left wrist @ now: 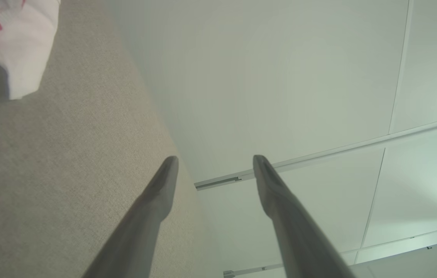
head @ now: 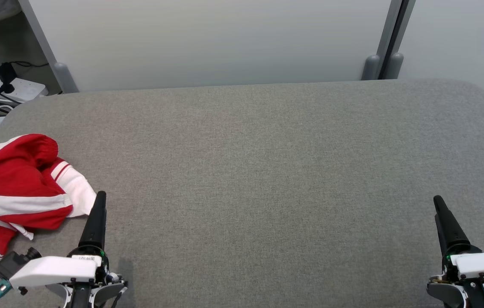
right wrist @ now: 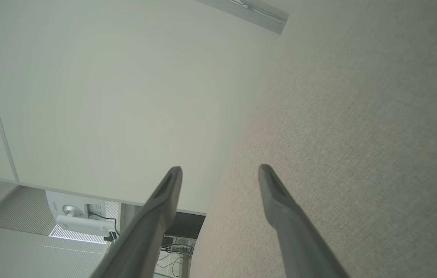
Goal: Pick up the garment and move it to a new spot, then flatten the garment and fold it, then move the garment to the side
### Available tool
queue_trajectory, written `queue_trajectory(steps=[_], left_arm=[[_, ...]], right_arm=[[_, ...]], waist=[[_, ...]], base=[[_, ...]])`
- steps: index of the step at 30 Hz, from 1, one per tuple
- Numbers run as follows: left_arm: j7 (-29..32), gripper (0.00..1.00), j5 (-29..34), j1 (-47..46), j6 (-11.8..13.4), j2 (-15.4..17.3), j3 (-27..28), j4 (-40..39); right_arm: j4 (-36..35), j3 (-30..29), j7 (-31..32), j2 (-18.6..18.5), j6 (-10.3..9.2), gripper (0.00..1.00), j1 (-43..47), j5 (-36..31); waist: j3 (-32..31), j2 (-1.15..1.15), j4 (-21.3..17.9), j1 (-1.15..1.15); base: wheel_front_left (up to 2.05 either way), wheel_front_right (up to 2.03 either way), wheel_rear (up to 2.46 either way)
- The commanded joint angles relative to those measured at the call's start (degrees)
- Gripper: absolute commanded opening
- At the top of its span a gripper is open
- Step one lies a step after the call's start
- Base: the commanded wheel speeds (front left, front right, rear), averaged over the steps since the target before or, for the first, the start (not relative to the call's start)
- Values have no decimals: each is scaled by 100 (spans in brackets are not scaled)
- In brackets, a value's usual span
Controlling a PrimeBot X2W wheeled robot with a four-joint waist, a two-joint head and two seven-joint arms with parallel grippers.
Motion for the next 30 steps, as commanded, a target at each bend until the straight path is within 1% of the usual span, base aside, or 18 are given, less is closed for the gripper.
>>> queue_trajectory(steps=[1, 8, 13, 15, 24, 30], left_arm=[[-50, 100, 144, -359, 1, 153, 36, -197], [-176, 100, 872, -505, 104, 320, -103, -380], [-261, 100, 1352, -573, 190, 439, -219, -508], [-278, 100, 1441, -582, 211, 460, -243, -531], [-425, 100, 2288, -614, 418, 660, -526, -654], [-509, 100, 2823, -595, 559, 776, -735, -637]], right_arm=[[-211, 25, -74, -138, 23, 100, -301, -159], [-341, 125, -192, -215, 25, 100, -438, -1112], [-439, 187, -276, -234, 26, 100, -526, -1649], [-457, 201, -286, -235, 26, 100, -539, -1738], [-581, 345, -331, -263, 28, 100, -594, -2403], [-536, 456, -390, -283, 29, 100, -584, -2832]], waist=[[-2, 0, 1, -1], [-24, 0, -1, -1], [-32, 0, -10, -1], [-32, 0, -12, -1], [-27, 0, -6, -1], [-35, 0, 1, -1]], base=[[0, 0, 0], [0, 0, 0], [0, 0, 0], [0, 0, 0], [0, 0, 0], [0, 0, 0]])
